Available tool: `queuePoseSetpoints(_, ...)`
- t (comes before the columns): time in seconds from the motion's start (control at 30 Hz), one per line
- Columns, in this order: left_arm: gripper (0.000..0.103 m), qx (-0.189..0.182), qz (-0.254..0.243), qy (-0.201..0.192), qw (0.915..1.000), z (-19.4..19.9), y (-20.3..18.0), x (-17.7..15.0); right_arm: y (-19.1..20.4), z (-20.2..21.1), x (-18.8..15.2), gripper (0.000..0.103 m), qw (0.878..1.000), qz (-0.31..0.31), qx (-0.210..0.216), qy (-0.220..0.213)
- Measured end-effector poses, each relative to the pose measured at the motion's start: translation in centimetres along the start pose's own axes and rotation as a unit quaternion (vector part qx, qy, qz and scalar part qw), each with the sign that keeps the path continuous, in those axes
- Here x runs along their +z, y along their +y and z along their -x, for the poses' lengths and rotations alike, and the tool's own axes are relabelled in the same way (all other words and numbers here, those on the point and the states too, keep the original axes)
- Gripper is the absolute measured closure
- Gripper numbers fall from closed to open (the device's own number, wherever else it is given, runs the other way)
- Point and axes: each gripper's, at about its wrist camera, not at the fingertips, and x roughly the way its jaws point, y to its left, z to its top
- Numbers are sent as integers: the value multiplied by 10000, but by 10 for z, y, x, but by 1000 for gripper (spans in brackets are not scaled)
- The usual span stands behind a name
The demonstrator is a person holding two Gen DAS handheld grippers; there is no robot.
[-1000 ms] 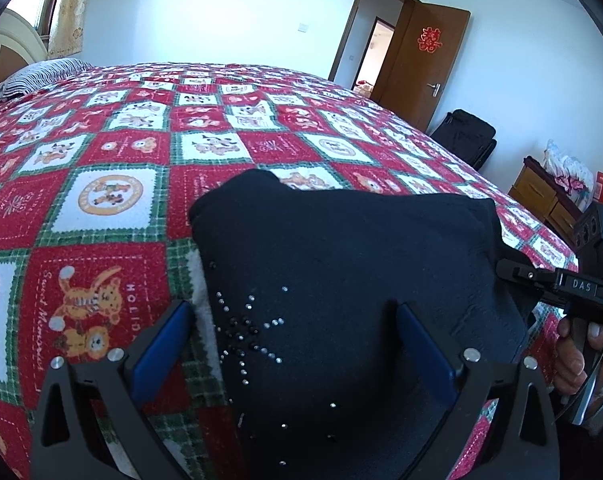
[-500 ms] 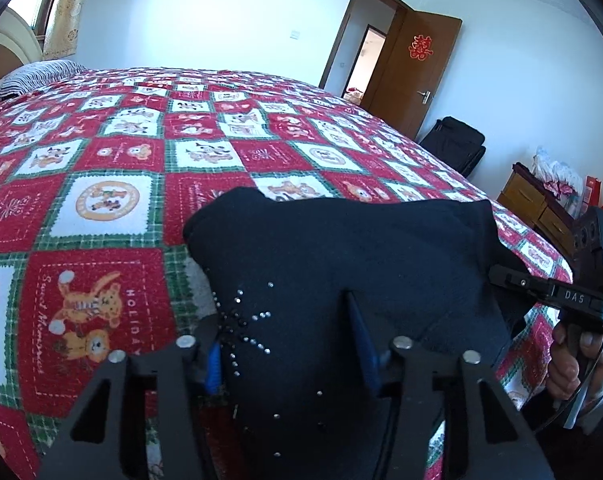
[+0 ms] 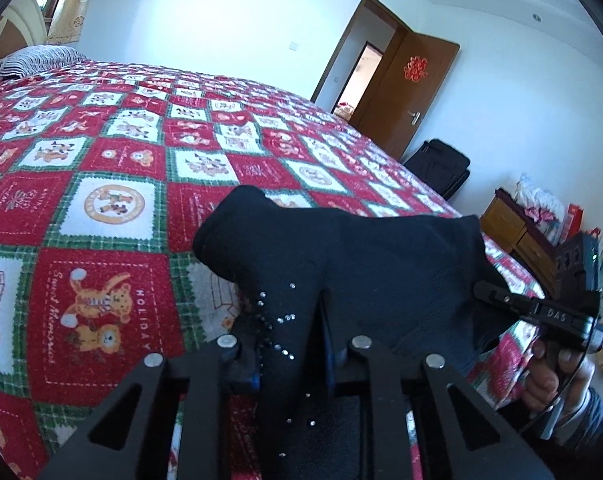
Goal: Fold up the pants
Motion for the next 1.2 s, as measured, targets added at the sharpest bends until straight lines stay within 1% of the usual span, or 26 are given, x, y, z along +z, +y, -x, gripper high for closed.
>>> queuePoseSetpoints(0.2,81,31,43,-247,9997,25,6,9,21,-7,9,76,9998,86,186,84)
queuePoseSetpoints(0.33,81,236,126,-471,9985,51,26,17,49,-25,19,76,9986,306,381,179)
queuePoseSetpoints(0.53,81,822,273,-832,9928,96,72,26,122,-70,41,76,9924,835,836,340)
queuePoseSetpoints(0.7,81,1367,498,-1076,9835,134,120,31,186,-119,53,76,9843,1172,1204,538)
queuePoseSetpoints(0.77,81,1536,584,-1114,9801,142,137,30,211,-140,56,76,9810,1286,1313,625)
queuePoseSetpoints(0.83,81,1817,638,-1112,9750,148,157,26,232,-160,55,77,9776,1383,1414,720)
queuePoseSetpoints(0.9,80,1999,675,-1045,9719,147,172,22,247,-177,52,79,9754,1445,1439,838)
queuePoseSetpoints(0.97,80,2069,774,-883,9713,141,189,16,257,-198,48,80,9743,1480,1382,991)
queuePoseSetpoints(1.07,69,2113,926,-623,9710,127,205,4,255,-222,41,80,9756,1416,1187,1186)
queuePoseSetpoints(1.1,61,2199,901,-584,9696,122,206,-1,251,-226,39,80,9760,1412,1127,1213)
queuePoseSetpoints(1.13,53,2265,874,-607,9682,122,206,-3,250,-228,38,77,9762,1426,1087,1221)
queuePoseSetpoints(1.2,50,2352,758,-610,9671,119,203,-6,246,-227,38,76,9761,1491,1026,1206)
